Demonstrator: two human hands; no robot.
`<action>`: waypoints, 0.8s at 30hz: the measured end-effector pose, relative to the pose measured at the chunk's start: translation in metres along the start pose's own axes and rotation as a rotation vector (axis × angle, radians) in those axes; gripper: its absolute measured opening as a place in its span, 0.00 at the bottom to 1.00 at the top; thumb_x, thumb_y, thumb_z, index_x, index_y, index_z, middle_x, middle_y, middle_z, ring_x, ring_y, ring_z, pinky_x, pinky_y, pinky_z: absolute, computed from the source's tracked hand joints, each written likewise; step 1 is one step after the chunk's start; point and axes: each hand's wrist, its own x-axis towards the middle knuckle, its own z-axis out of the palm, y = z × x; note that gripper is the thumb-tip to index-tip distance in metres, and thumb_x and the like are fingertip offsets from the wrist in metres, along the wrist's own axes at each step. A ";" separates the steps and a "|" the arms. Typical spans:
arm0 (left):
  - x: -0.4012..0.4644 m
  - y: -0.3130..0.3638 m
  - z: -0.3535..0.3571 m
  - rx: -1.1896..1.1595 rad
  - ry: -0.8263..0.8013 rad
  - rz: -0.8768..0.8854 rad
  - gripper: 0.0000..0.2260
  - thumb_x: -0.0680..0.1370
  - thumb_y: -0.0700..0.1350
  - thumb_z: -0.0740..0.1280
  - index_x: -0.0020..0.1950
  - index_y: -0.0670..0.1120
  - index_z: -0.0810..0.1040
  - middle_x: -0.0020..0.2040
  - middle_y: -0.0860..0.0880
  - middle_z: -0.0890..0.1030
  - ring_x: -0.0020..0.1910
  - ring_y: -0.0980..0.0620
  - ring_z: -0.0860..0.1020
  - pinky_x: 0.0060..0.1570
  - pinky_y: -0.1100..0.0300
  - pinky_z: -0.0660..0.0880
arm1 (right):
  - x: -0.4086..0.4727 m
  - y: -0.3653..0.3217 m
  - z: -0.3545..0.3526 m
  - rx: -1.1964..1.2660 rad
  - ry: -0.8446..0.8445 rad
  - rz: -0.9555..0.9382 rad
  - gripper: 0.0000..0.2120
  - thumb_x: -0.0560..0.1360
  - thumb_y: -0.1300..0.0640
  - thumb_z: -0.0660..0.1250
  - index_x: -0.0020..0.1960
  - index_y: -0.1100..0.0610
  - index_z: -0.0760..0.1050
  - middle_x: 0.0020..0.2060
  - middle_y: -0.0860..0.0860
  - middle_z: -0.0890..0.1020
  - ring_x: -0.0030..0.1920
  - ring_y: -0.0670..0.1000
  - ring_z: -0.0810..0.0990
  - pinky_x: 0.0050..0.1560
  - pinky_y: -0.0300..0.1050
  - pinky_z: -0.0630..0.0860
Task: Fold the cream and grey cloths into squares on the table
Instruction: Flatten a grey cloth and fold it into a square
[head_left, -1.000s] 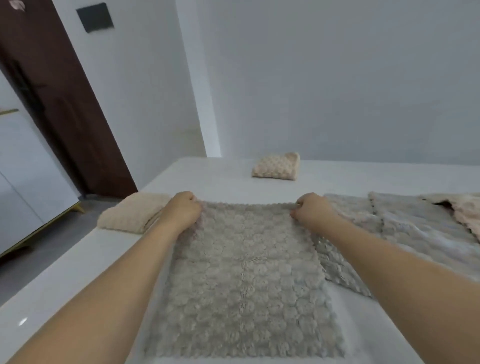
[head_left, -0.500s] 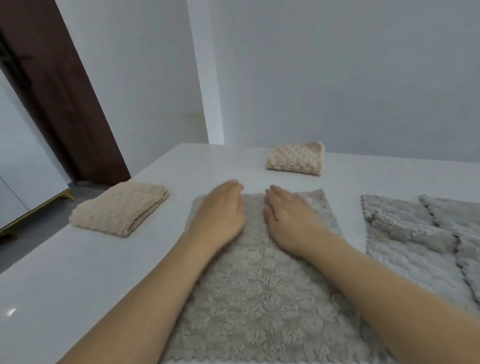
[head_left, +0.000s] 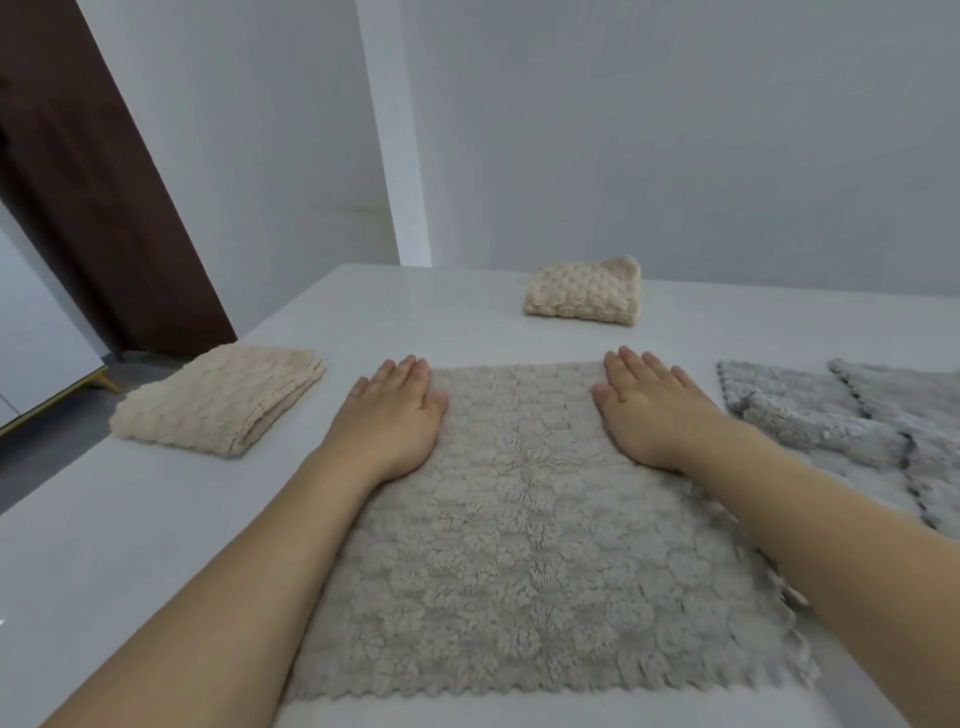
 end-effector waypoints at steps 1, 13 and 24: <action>0.000 0.002 -0.003 0.013 -0.014 -0.014 0.27 0.83 0.56 0.42 0.81 0.48 0.46 0.81 0.51 0.45 0.79 0.52 0.44 0.77 0.50 0.41 | 0.000 0.000 -0.004 -0.041 -0.014 0.027 0.29 0.82 0.45 0.37 0.79 0.57 0.39 0.78 0.52 0.41 0.78 0.53 0.41 0.76 0.54 0.40; -0.094 0.019 -0.008 0.071 -0.041 0.000 0.27 0.84 0.56 0.42 0.81 0.47 0.43 0.81 0.50 0.43 0.79 0.52 0.42 0.77 0.50 0.40 | -0.077 -0.023 0.007 0.024 -0.001 -0.038 0.29 0.82 0.46 0.39 0.79 0.57 0.40 0.79 0.52 0.42 0.78 0.52 0.41 0.76 0.54 0.40; -0.160 0.019 -0.001 0.065 -0.033 0.023 0.27 0.83 0.56 0.41 0.81 0.48 0.42 0.81 0.51 0.42 0.79 0.53 0.40 0.77 0.51 0.40 | -0.144 -0.003 0.015 0.015 0.019 -0.102 0.29 0.82 0.45 0.38 0.79 0.55 0.40 0.78 0.50 0.41 0.78 0.49 0.40 0.77 0.51 0.39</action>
